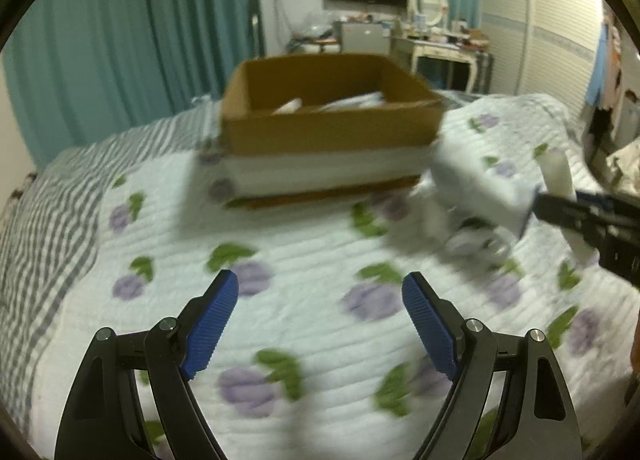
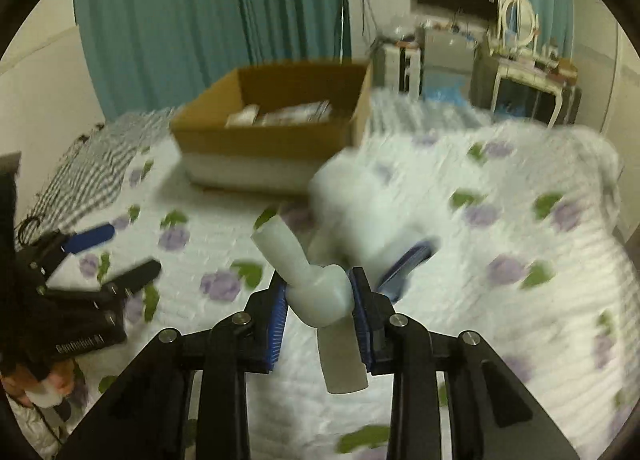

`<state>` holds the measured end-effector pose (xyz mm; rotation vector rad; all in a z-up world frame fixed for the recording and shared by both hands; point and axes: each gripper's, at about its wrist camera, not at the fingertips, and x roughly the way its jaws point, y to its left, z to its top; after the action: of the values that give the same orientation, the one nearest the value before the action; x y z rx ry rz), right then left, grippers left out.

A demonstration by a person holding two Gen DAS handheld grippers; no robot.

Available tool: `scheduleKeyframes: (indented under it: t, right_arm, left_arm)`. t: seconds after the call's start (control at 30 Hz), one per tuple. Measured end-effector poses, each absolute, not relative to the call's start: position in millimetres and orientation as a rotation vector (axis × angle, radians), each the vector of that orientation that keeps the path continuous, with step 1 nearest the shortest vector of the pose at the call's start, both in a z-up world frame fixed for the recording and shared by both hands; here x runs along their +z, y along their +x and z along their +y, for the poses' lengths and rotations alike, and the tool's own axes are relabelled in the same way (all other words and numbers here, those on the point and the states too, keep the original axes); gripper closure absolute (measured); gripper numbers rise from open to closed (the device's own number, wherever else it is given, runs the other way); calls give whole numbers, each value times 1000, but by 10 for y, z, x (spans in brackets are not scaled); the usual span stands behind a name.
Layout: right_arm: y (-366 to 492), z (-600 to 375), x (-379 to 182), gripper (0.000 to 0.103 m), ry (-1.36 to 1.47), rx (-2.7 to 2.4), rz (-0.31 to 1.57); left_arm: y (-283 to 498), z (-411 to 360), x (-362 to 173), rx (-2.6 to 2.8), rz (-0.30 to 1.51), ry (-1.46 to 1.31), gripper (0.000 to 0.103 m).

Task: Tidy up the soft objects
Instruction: 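Grasp the white sock with the left gripper while the right holds the plastic piece, then carry the sock and plastic piece into the box and open both grippers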

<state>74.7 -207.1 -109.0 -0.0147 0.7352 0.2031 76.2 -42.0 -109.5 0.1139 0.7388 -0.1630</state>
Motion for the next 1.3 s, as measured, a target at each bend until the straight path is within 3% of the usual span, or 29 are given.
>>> scheduleKeyframes:
  t: [0.23, 0.8, 0.9, 0.93, 1.03, 1.3]
  right_arm:
    - [1100, -2591, -713, 74, -129, 139, 674]
    - [1548, -3241, -1055, 72, -10, 141, 693]
    - [1527, -3252, -1053, 72, -12, 134, 696]
    - [1515, -3254, -1048, 72, -15, 128, 696]
    - [1470, -3258, -1020, 72, -21, 108, 702]
    - [1218, -3204, -660, 72, -12, 108, 673]
  left_arm:
    - [1092, -1271, -901, -236, 724, 107, 18]
    - [1911, -1870, -1496, -181, 872, 111, 18]
    - [1881, -1903, -1497, -247, 894, 107, 50]
    - [1846, -1908, -1472, -242, 884, 118, 54]
    - [1719, -1928, -1338, -263, 842, 171, 61]
    - [1349, -1550, -585, -312, 740, 129, 61]
